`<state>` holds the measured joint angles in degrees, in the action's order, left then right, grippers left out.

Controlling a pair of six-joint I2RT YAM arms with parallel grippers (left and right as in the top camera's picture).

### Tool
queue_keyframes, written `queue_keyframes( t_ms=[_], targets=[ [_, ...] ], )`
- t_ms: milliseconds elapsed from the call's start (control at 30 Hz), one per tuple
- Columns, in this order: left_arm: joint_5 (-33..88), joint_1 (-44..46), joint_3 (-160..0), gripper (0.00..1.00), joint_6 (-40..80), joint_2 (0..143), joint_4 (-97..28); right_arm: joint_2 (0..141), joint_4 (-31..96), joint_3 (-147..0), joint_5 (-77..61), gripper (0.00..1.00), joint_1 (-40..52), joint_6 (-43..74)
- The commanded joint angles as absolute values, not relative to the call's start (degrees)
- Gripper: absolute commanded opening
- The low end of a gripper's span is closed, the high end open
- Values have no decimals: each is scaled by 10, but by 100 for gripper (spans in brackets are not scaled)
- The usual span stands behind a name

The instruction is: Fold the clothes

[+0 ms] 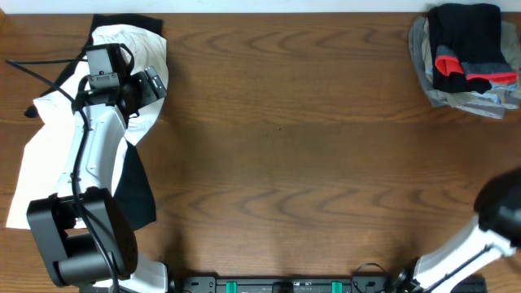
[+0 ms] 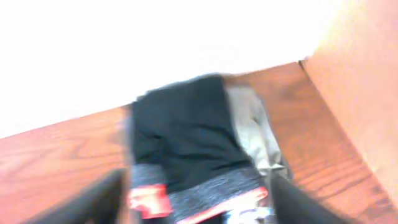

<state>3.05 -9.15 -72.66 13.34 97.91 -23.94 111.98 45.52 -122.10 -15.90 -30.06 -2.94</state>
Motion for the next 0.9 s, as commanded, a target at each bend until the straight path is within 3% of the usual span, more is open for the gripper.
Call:
queue_keyframes(
  t_ms=[0, 133, 867],
  targets=[
    [34, -90, -722, 98, 136, 981, -239, 1043, 503, -1226, -266, 99, -277, -25],
    [34, -90, -722, 98, 136, 981, -239, 981, 555, -1226, -350, 99, -259, 31],
    [34, -90, -722, 98, 136, 981, -239, 890, 610, -1226, -322, 99, -238, 22]
  ],
)
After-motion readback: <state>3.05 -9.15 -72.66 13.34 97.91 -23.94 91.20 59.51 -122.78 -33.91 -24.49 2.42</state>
